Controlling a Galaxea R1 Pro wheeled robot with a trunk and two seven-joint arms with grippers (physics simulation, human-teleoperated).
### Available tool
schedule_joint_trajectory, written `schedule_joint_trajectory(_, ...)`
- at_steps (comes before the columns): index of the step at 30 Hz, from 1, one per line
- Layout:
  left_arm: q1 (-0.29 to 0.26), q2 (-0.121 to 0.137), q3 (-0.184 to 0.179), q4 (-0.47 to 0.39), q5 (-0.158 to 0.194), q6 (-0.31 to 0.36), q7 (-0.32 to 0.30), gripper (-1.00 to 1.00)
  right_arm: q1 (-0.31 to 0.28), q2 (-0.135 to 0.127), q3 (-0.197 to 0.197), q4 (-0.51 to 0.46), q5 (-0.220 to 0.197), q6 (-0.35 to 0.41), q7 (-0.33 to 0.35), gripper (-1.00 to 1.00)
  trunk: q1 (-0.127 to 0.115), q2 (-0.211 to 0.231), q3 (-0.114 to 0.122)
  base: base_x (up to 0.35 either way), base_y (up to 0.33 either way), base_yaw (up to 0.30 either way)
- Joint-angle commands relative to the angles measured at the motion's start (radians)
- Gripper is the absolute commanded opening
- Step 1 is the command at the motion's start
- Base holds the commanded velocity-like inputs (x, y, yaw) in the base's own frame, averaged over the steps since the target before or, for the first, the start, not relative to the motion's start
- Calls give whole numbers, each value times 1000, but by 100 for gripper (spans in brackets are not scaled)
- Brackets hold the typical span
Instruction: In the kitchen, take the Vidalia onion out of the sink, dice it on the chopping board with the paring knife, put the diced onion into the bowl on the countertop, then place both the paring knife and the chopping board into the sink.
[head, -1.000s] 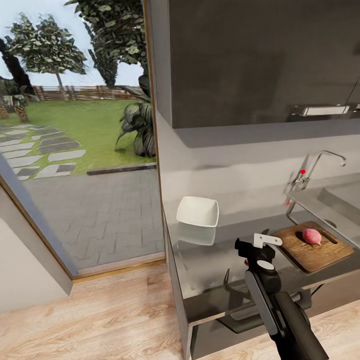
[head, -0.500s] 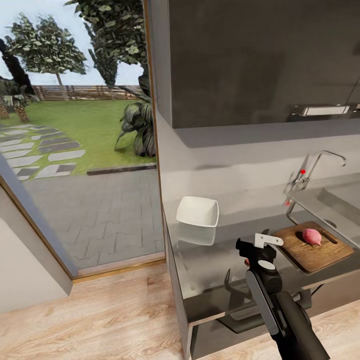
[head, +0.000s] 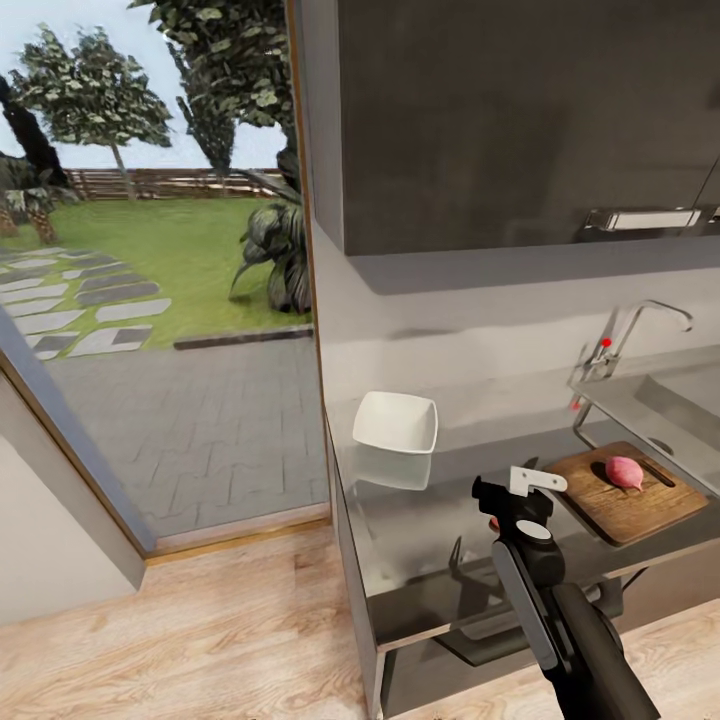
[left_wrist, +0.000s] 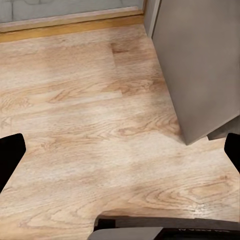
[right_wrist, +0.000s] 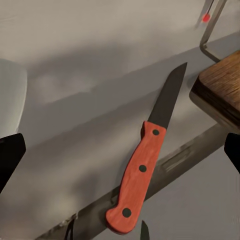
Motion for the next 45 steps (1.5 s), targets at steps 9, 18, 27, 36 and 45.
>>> schedule_joint_trajectory(9,0,2,-7,-1,10,-2,5,100,-1,-2,2,-1,-9,4,-10,100,1,-2,-15,0,0,0)
schedule_joint_trajectory(18,0,2,-7,-1,10,-2,5,100,-1,-2,1,-1,-9,4,-10,100,1,-2,-30,5,0,0)
schedule_joint_trajectory(27,0,2,-7,0,10,-2,5,100,-1,-2,1,-1,-9,4,-10,100,1,-2,-45,100,-28,0)
schedule_joint_trajectory(36,0,2,-7,0,10,-2,5,100,-1,-2,0,-1,-9,4,-10,100,1,-2,-59,24,-23,0)
schedule_joint_trajectory(45,0,2,-7,0,10,-2,5,100,-1,-3,0,-1,-9,4,-10,100,1,-2,-74,0,-112,0)
